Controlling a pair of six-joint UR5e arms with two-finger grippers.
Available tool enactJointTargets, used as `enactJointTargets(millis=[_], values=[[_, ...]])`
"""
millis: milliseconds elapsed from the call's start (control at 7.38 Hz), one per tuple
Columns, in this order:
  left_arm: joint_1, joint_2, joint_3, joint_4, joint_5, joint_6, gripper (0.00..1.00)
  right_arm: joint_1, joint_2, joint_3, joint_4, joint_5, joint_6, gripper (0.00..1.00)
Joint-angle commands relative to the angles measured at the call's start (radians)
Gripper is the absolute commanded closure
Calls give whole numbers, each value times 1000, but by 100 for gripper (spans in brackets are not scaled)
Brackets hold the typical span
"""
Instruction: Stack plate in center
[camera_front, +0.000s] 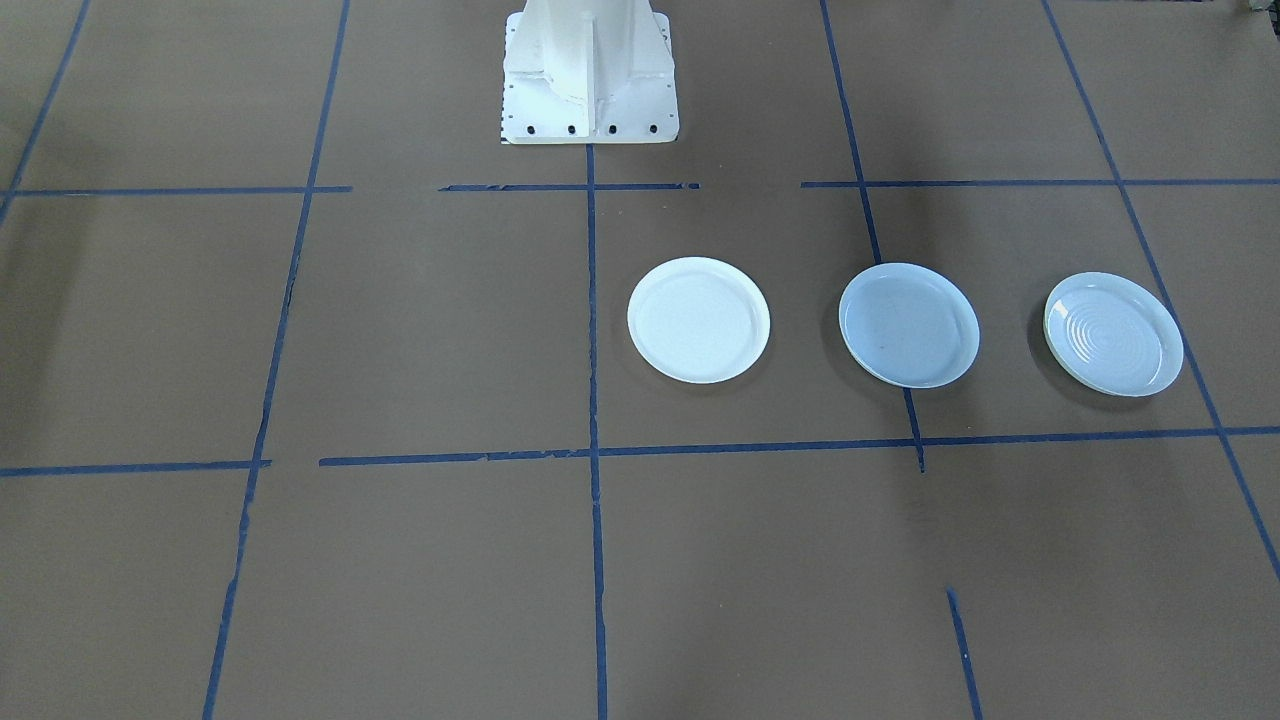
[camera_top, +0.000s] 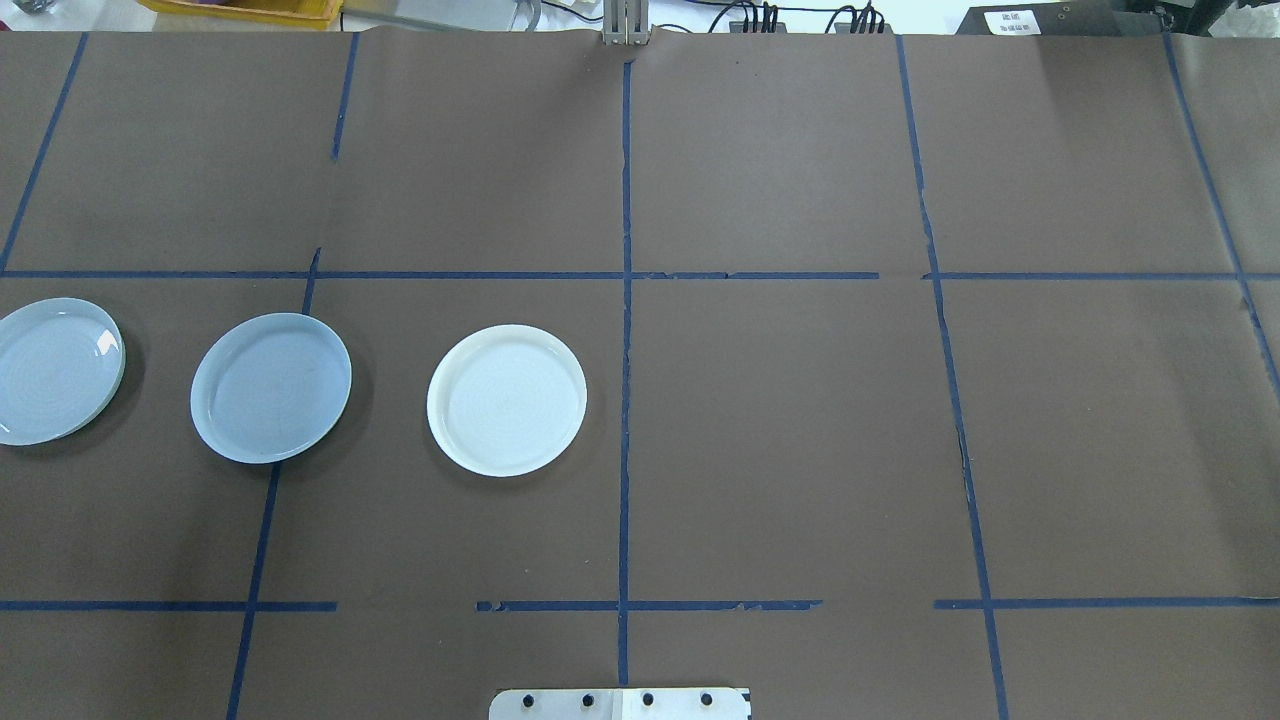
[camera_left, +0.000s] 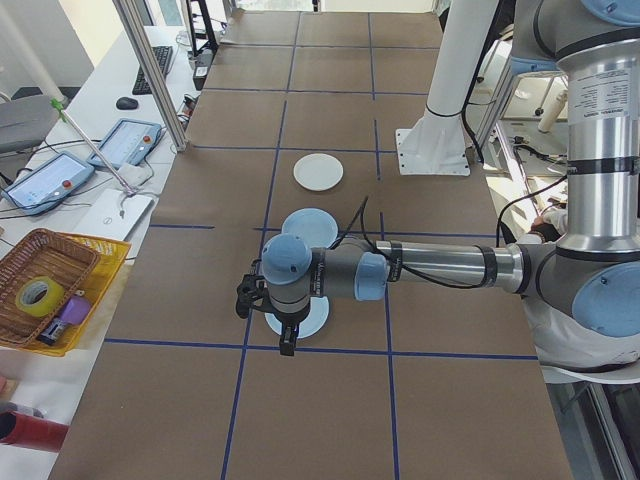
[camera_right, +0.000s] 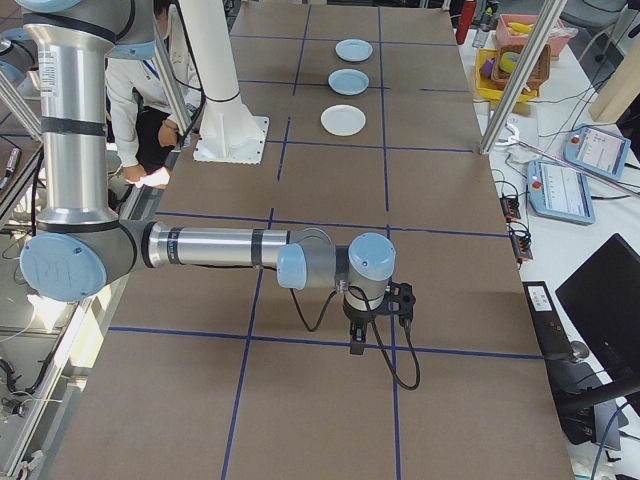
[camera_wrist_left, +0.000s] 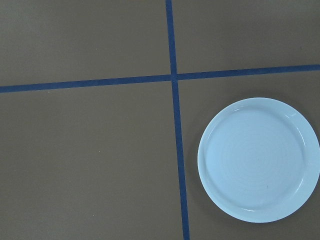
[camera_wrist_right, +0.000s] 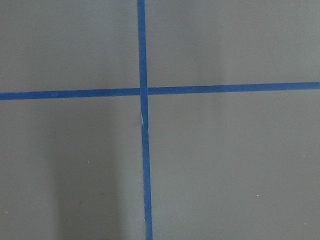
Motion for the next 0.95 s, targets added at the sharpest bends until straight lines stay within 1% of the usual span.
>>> enactJointTargets(millis=[0, 542, 678, 814], values=[[3, 0, -9, -2, 0, -1, 0, 0, 0, 0, 0, -1, -1, 0], [5, -2, 14, -21, -2, 0, 0, 0, 0, 0, 0, 0, 1, 0], [20, 1, 69, -93, -3, -3, 0, 0, 0, 0, 0, 0, -1, 0], [34, 2, 124, -185, -3, -70, 0, 0, 0, 0, 0, 0, 1, 0]])
